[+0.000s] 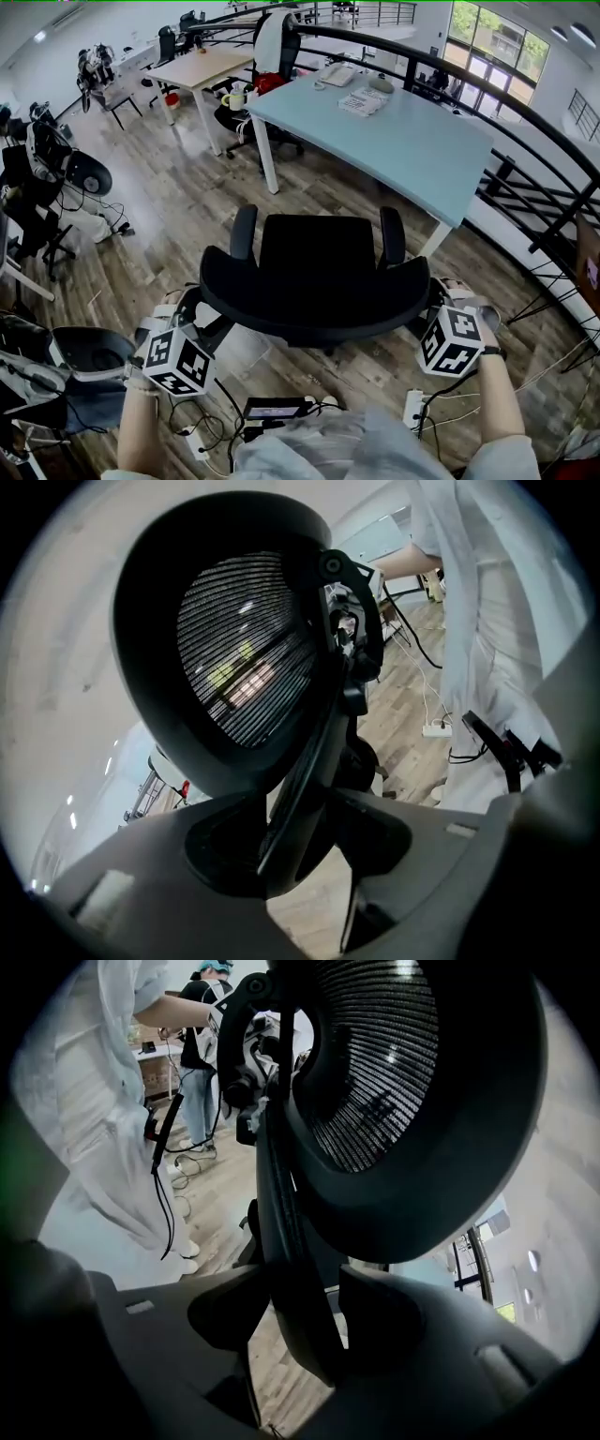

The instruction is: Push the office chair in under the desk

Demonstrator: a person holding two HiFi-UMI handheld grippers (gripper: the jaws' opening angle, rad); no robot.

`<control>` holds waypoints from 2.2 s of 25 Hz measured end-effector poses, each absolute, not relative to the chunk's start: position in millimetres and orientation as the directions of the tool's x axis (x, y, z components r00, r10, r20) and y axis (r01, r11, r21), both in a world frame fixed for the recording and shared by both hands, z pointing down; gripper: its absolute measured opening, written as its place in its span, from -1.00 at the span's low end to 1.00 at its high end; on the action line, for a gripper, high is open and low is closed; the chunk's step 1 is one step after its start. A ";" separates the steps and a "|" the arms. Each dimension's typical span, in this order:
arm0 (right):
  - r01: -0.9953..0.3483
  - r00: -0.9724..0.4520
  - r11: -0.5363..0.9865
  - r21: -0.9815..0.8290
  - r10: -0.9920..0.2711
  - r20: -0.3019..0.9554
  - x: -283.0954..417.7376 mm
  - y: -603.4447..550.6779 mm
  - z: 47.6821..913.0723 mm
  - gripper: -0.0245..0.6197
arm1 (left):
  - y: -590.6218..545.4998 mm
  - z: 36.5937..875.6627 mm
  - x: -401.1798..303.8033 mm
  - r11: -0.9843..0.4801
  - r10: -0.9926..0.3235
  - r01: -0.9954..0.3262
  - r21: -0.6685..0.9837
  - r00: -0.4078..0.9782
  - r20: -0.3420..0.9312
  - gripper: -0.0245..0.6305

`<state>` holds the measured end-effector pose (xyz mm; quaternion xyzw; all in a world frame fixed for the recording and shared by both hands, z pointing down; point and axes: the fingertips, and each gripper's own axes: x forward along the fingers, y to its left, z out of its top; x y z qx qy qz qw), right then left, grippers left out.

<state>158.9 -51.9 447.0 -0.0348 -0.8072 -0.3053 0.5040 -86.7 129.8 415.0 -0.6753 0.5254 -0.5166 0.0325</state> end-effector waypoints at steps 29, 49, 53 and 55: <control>0.462 -0.418 0.774 0.432 -0.240 0.876 149.0 -56.7 475.1 -0.28 | 127.0 445.6 -111.1 -0.693 -0.483 -0.565 -0.449 -0.099 0.870 -0.39; 0.466 -0.408 0.765 0.444 -0.260 0.875 153.4 -63.7 477.5 -0.50 | 112.2 473.9 -118.0 -0.753 -0.469 -0.438 -0.490 -0.165 0.868 -0.67; 0.479 -0.399 0.760 0.439 -0.257 0.880 155.8 -62.6 475.4 -0.50 | 113.2 475.7 -112.9 -0.759 -0.463 -0.440 -0.480 -0.154 0.873 -0.67; 0.482 -0.391 0.763 0.431 -0.253 0.885 156.2 -61.9 475.9 -0.50 | 114.0 475.9 -113.5 -0.762 -0.460 -0.440 -0.476 -0.150 0.875 -0.67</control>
